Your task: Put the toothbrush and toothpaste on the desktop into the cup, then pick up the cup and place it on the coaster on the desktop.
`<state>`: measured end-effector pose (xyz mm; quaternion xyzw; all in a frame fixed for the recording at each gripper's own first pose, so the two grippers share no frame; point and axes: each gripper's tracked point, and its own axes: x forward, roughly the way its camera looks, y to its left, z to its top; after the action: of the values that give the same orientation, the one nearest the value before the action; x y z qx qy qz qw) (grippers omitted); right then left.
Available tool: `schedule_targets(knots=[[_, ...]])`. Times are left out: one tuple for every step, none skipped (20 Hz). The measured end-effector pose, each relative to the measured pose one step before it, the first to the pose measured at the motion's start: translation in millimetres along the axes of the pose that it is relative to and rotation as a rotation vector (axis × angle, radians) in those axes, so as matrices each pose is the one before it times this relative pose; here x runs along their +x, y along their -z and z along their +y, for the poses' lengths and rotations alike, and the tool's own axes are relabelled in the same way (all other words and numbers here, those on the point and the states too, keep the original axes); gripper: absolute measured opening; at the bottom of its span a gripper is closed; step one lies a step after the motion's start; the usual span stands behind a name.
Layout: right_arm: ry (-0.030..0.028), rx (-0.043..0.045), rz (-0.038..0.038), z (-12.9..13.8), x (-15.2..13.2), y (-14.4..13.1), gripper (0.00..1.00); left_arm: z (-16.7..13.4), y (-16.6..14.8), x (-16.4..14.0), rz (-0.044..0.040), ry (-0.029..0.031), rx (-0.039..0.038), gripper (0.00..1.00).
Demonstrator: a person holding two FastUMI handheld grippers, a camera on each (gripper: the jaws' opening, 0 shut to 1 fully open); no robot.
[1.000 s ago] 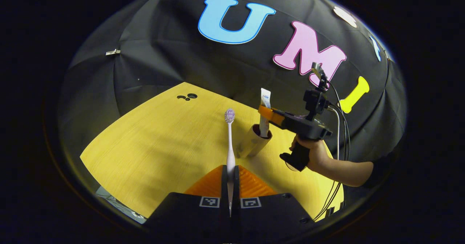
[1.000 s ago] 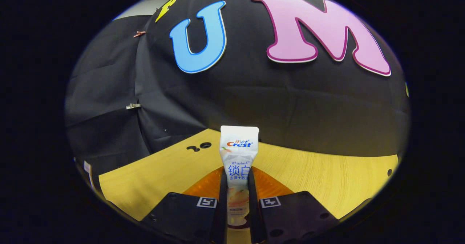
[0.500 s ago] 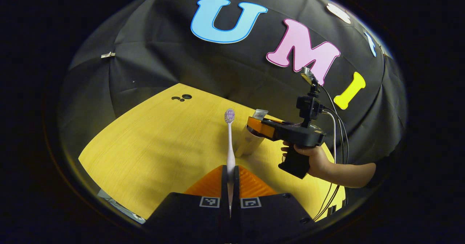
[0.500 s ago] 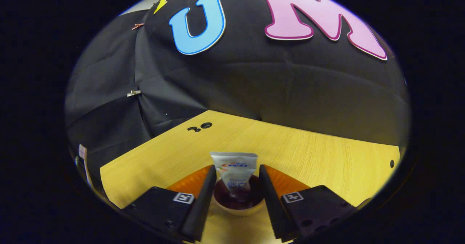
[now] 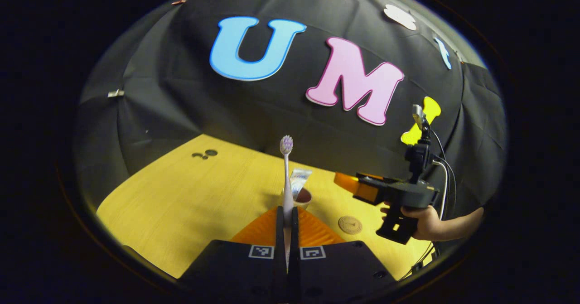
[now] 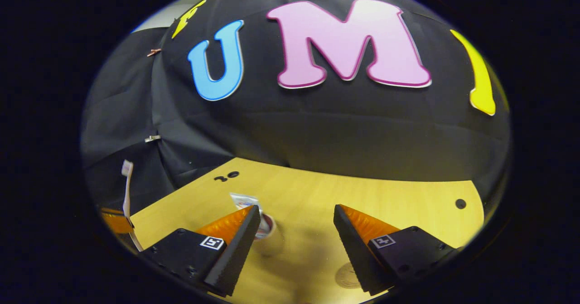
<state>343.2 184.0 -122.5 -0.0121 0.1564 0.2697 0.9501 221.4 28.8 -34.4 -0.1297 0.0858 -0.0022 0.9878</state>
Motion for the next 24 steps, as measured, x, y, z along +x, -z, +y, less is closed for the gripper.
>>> schedule_targets(knots=[[0.02479,0.01266,0.00959,-19.04,-8.80,1.62,1.00,-7.81,-5.47,8.96,-0.01866,0.02341,0.00945,0.07],[0.02728,0.01761,0.00471,-17.42,-7.60,-0.13,1.00,-7.90,-6.26,11.24,-0.01185,0.02562,-0.00064,0.06],[0.02880,0.01686,0.00151,-17.60,-7.09,-0.96,1.00,-6.10,-2.14,11.14,-0.00449,0.02322,-0.00576,0.06],[0.03002,0.01228,-0.00013,-17.78,-6.98,0.16,1.00,-4.88,-4.76,10.08,-0.01154,0.01195,-0.00014,0.06],[0.03122,0.00490,0.00205,-18.77,-6.33,0.06,1.00,-3.74,-4.99,12.49,-0.01234,0.01450,0.00321,0.07],[0.02860,-0.00084,0.00075,-18.82,-5.67,2.02,1.00,-2.52,-4.27,11.66,-0.01373,0.01515,0.00526,0.07],[0.02631,-0.00065,0.00161,-17.44,-4.63,1.06,1.00,-3.35,-0.55,12.30,-0.01313,0.01461,0.00905,0.06],[0.02230,0.00348,0.00365,-14.56,-5.97,1.43,1.00,-2.24,-1.01,11.78,-0.00847,0.01276,0.01581,0.06],[0.02262,0.00730,0.00549,-13.00,-4.98,1.85,0.99,0.86,1.27,10.67,-0.00265,0.00269,0.02839,0.06],[0.02182,0.01079,0.00709,-13.78,-3.39,2.99,0.98,0.94,1.33,10.36,-0.00447,0.00188,0.03898,0.06],[0.01942,0.01140,0.00673,-11.17,-3.52,3.14,0.98,0.87,0.72,10.23,-0.00769,0.00318,0.04333,0.07],[0.01925,0.00731,0.00707,-9.88,-3.84,3.41,0.98,0.89,2.52,10.13,-0.01158,0.00500,0.03685,0.07],[0.01835,0.00221,0.00981,-10.48,-2.27,4.79,0.98,-1.21,3.42,9.14,-0.01577,0.01415,0.02639,0.07],[0.01606,0.00158,0.01308,-8.73,-0.89,6.55,0.98,-2.62,1.67,8.16,-0.01818,0.01709,0.02345,0.07],[0.01280,0.00151,0.01530,-6.85,-1.90,6.33,0.98,-2.06,6.78,6.23,-0.00424,0.01848,0.02584,0.07],[0.01074,0.00197,0.01529,-4.97,-1.04,6.45,0.98,-1.42,6.27,4.46,-0.00072,0.01642,0.04036,0.07],[0.00899,0.00076,0.01177,-2.38,-0.44,4.97,0.98,-2.36,8.21,2.81,0.00576,0.01736,0.04796,0.07],[0.01025,0.00119,0.00694,-2.31,-0.72,3.04,0.98,-1.22,8.01,1.97,0.00545,0.01622,0.05455,0.07],[0.00737,0.00107,0.00294,-4.01,0.91,4.13,0.98,-0.58,9.58,3.26,0.00768,0.01224,0.05488,0.07],[0.00714,0.00063,0.00114,-1.72,0.23,2.44,0.98,-0.97,6.34,1.04,0.00463,0.01013,0.04593,0.07],[0.00627,0.00199,0.00351,-1.58,0.21,6.04,0.98,-0.98,0.10,3.60,-0.02593,0.01624,0.03244,0.07],[0.00176,0.00260,0.00339,0.92,-0.58,3.13,0.98,-2.19,4.40,2.22,0.00479,0.01007,-0.00145,0.07],[-0.00003,0.00147,0.00599,2.45,-0.23,4.54,0.98,-0.07,4.79,0.12,0.00719,0.00416,-0.00289,0.07],[0.00083,-0.00273,0.00648,1.84,0.45,4.30,0.98,1.89,-1.19,0.80,-0.00903,-0.00437,0.00583,0.08]])
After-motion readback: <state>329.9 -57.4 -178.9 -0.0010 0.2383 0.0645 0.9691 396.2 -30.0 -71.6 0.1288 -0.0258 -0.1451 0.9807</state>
